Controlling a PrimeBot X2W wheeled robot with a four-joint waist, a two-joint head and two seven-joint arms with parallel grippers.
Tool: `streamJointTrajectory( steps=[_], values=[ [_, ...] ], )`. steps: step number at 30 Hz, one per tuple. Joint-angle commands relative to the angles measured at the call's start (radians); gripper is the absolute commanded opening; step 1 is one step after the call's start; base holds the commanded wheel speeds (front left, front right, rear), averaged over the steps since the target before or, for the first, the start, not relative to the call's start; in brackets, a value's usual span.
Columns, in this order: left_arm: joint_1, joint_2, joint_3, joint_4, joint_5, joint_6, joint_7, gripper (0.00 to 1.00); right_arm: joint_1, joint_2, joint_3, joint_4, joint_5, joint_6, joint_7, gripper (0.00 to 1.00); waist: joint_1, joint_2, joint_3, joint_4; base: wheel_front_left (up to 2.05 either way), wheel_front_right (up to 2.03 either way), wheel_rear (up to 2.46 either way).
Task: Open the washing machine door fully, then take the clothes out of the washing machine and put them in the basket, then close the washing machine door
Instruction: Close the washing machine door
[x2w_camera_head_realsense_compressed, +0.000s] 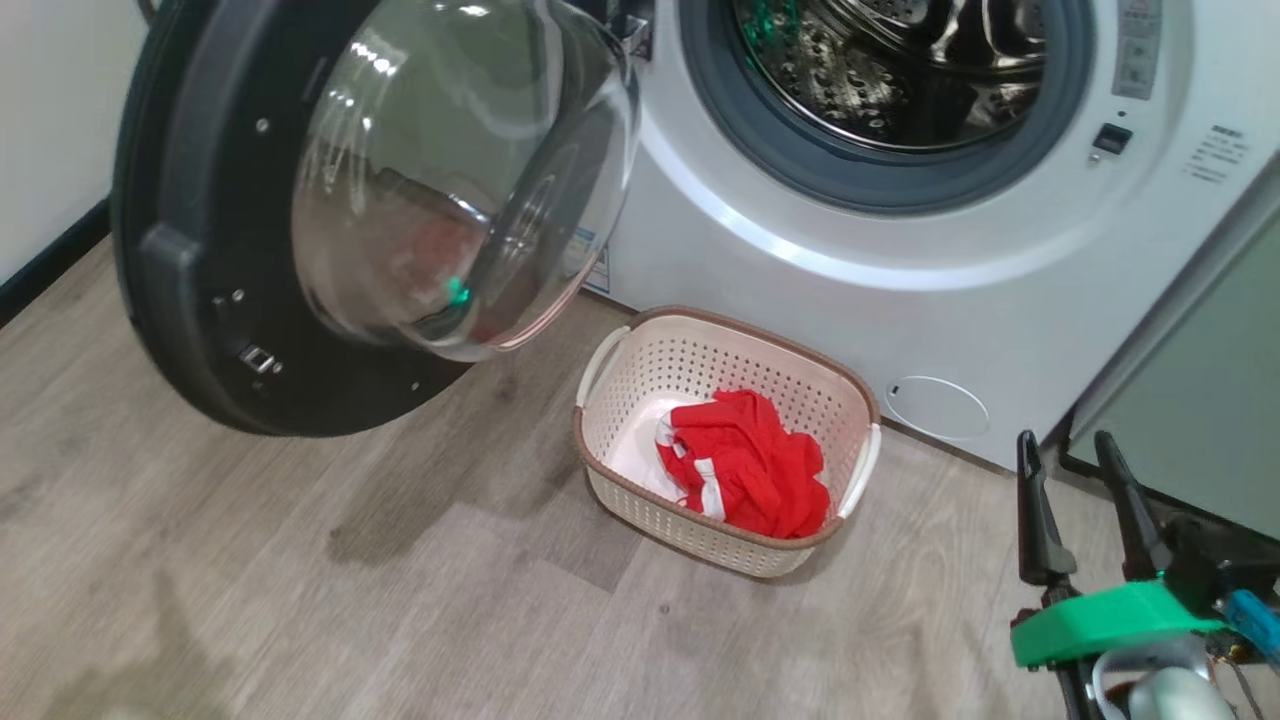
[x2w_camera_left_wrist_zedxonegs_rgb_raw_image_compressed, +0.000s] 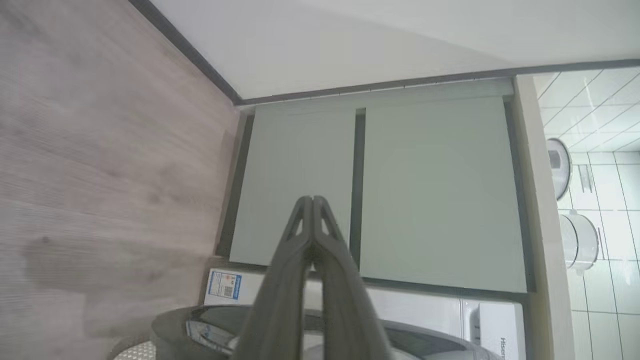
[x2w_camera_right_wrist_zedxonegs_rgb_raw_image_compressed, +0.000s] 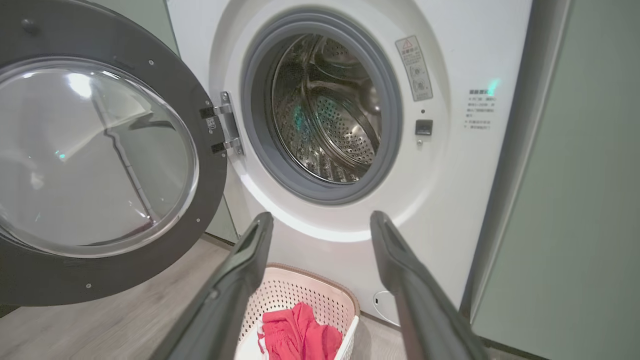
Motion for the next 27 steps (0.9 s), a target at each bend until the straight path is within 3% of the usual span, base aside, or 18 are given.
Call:
streamJointTrajectory(
  steps=[1, 14, 27],
  values=[
    [-0.063, 0.064, -0.017, -0.005, -0.008, 0.014, 0.062, 0.00, -0.011, -0.004, 0.018, -0.035, -0.009, -0.001, -0.006, 1.00, 0.0000, 0.0000, 0.003, -0.014, 0.00, 0.00, 0.00],
    [-0.162, 0.059, -0.107, 0.035, 0.008, 0.020, 0.236, 0.00, -0.020, -0.010, 0.025, -0.034, -0.007, -0.001, -0.006, 1.00, 0.0000, 0.0000, 0.013, -0.102, 0.00, 0.00, 0.00],
    [-0.154, -0.041, -0.175, -0.058, -0.016, -0.019, 0.438, 0.00, -0.008, -0.009, 0.016, -0.031, -0.006, -0.001, -0.006, 1.00, 0.0000, 0.0000, 0.004, -0.154, 0.00, 0.00, 0.00]
  ],
)
